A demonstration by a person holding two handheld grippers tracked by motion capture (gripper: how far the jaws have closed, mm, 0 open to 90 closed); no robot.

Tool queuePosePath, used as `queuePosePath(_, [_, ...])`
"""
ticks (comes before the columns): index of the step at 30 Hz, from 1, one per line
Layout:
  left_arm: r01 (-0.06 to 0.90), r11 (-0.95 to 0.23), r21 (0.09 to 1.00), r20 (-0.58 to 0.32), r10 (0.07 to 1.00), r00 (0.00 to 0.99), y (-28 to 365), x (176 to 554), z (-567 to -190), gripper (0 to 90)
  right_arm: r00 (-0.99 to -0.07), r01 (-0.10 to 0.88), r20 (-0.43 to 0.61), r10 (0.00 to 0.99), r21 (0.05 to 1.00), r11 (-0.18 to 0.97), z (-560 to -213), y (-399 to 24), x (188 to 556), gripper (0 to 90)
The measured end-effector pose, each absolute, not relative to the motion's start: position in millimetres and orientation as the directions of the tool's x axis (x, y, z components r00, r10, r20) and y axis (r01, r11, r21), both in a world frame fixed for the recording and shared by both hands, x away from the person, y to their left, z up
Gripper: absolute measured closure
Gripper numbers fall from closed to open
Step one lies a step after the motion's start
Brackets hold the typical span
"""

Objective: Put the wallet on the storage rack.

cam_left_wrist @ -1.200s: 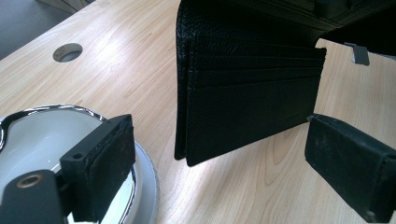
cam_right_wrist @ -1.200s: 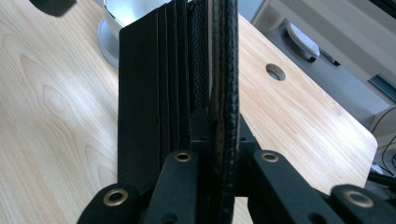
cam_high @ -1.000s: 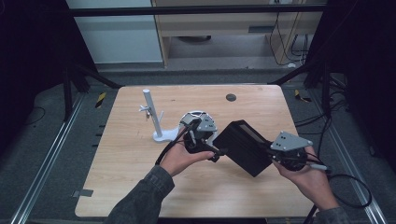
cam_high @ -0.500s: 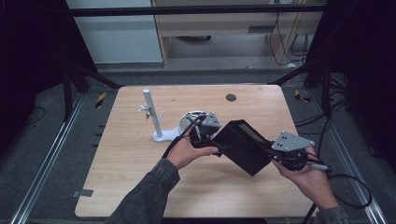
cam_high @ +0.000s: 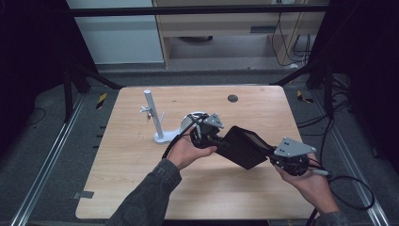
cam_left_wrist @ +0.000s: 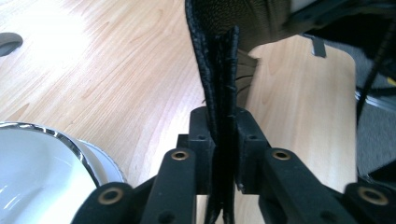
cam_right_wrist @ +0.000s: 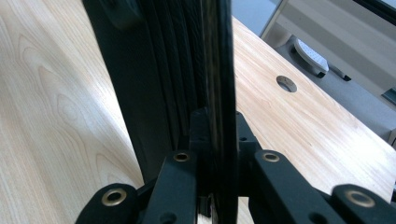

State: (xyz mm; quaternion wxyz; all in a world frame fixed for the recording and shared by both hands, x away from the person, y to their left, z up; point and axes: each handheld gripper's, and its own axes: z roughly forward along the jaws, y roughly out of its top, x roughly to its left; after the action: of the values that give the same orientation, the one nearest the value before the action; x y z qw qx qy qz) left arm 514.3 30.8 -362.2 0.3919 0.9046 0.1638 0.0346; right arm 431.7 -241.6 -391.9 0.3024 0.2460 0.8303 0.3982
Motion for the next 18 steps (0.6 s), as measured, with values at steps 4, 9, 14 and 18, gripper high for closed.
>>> queuePosePath(4, [0.246,-0.667,0.703,-0.019,0.329,0.944,29,511,-344,81.6,-0.693,0.166,-0.301,0.656,0.818,0.551,-396,-242,432,82.8])
queuePosePath(9, [0.249,-0.678,0.692,0.024,0.366,0.93,29,513,-320,81.9,-0.691,0.186,-0.27,0.67,0.83,0.526,-406,-237,433,61.0])
queuePosePath(14, [0.267,-0.671,0.692,0.054,0.416,0.908,41,519,-298,81.9,-0.675,0.258,-0.187,0.714,0.846,0.466,-433,-231,434,36.0])
queuePosePath(18, [0.286,-0.656,0.699,0.058,0.45,0.891,56,523,-284,81.9,-0.623,0.316,-0.132,0.771,0.859,0.402,-454,-229,438,21.3])
